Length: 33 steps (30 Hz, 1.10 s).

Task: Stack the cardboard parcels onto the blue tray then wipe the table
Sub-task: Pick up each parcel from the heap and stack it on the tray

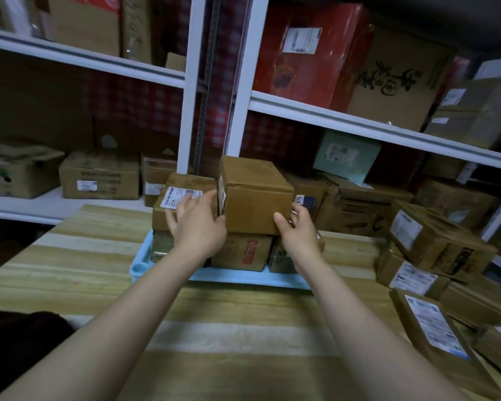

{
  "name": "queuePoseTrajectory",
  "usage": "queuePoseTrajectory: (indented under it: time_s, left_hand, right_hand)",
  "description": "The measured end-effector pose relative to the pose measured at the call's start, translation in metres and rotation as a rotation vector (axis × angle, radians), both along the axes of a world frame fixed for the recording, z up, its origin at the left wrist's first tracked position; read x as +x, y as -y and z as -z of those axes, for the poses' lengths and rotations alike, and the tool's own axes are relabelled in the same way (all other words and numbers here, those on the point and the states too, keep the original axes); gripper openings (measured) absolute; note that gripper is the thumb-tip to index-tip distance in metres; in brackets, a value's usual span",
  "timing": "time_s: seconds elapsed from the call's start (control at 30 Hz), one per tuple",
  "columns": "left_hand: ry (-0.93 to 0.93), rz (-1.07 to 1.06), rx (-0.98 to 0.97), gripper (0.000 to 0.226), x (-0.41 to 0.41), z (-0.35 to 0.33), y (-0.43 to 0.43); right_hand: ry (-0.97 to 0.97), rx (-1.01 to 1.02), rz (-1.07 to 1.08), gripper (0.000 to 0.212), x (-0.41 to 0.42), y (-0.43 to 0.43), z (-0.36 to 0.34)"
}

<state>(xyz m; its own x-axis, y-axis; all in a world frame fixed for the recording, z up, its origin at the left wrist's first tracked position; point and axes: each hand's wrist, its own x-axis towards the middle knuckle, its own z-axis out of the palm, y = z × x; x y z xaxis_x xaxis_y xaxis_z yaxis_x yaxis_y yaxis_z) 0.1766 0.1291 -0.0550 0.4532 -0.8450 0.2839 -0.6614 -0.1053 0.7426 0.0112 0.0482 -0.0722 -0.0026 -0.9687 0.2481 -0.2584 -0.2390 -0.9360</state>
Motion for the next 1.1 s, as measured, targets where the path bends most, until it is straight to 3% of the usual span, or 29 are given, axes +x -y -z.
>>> queuePoseTrajectory:
  time_s: [0.17, 0.3, 0.4, 0.53, 0.63, 0.83, 0.97, 1.1]
  left_hand:
    - [-0.027, -0.001, 0.017, 0.055, -0.007, 0.017, 0.001]
    - [-0.019, -0.079, -0.141, 0.053, -0.019, 0.027, 0.002]
    - [-0.071, -0.185, -0.265, 0.039, -0.038, 0.03, -0.006]
    - [-0.137, 0.01, -0.312, 0.027, -0.072, 0.046, -0.006]
    - [-0.097, 0.187, -0.165, 0.032, -0.11, 0.054, 0.0]
    - [0.04, 0.498, 0.161, 0.017, -0.203, 0.075, 0.021]
    - [0.204, 0.74, 0.312, 0.039, -0.256, 0.089, 0.039]
    - [0.405, 0.771, 0.434, 0.066, -0.296, 0.097, 0.056]
  right_hand:
    - [-0.086, -0.011, 0.023, 0.056, 0.01, 0.004, 0.001]
    - [-0.091, 0.024, -0.01, 0.056, 0.001, 0.002, 0.005]
    - [-0.068, 0.004, 0.018, 0.051, -0.012, -0.003, 0.007]
    - [-0.056, -0.062, 0.144, 0.037, -0.047, -0.006, 0.009]
    - [-0.024, -0.074, 0.225, 0.03, -0.089, -0.008, 0.011]
    - [-0.052, -0.028, 0.466, 0.027, -0.196, -0.004, 0.019]
    - [-0.072, 0.076, 0.695, 0.049, -0.256, 0.004, 0.018]
    - [-0.196, 0.173, 0.785, 0.076, -0.293, 0.017, 0.004]
